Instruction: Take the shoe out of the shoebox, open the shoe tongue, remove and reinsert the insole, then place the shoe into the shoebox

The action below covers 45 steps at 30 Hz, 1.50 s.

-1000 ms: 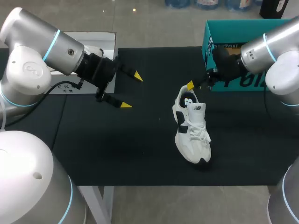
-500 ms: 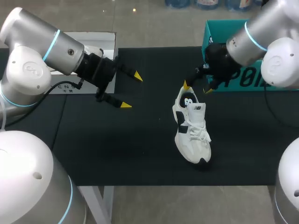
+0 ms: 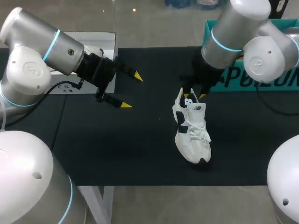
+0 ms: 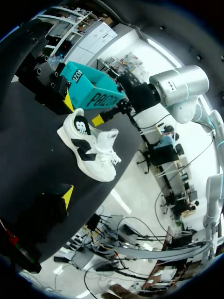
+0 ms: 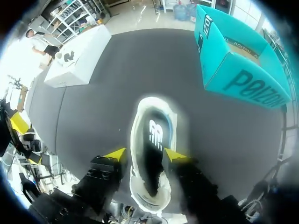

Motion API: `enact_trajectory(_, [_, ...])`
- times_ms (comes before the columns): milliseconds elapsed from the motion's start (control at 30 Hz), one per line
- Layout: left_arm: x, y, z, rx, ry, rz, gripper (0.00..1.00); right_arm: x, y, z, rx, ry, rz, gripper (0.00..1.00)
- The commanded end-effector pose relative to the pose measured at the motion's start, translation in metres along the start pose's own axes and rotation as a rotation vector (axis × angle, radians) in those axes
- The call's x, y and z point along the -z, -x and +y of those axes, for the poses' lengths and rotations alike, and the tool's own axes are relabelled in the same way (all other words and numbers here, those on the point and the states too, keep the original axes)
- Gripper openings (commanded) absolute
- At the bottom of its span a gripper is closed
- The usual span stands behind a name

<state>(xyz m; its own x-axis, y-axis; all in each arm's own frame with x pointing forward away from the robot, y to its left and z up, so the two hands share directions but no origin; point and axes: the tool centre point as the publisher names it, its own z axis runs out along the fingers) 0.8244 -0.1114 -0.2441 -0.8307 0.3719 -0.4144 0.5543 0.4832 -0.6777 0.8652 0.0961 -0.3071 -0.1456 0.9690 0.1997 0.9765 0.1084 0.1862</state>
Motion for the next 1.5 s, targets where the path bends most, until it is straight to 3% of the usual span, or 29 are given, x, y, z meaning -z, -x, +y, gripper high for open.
enact_trajectory(33, [0.000,0.000,0.000,0.000,0.002,0.002,1.00,-0.014,-0.001,0.003,-0.005,-0.004,-0.111,0.00])
enact_trajectory(500, [0.000,0.000,0.000,0.000,0.002,0.002,1.00,-0.041,0.023,0.023,-0.013,-0.012,-0.102,0.00])
enact_trajectory(1033, [0.000,0.000,0.000,0.000,0.002,0.002,1.00,-0.039,0.045,0.030,-0.020,0.004,-0.114,0.00])
enact_trajectory(1267, [0.000,0.000,0.000,0.000,0.002,0.002,1.00,-0.040,0.046,0.029,-0.018,0.008,-0.113,0.00])
enact_trajectory(1500, [0.000,0.000,0.000,0.000,0.002,0.002,1.00,-0.053,0.035,0.021,-0.005,-0.009,-0.094,0.00])
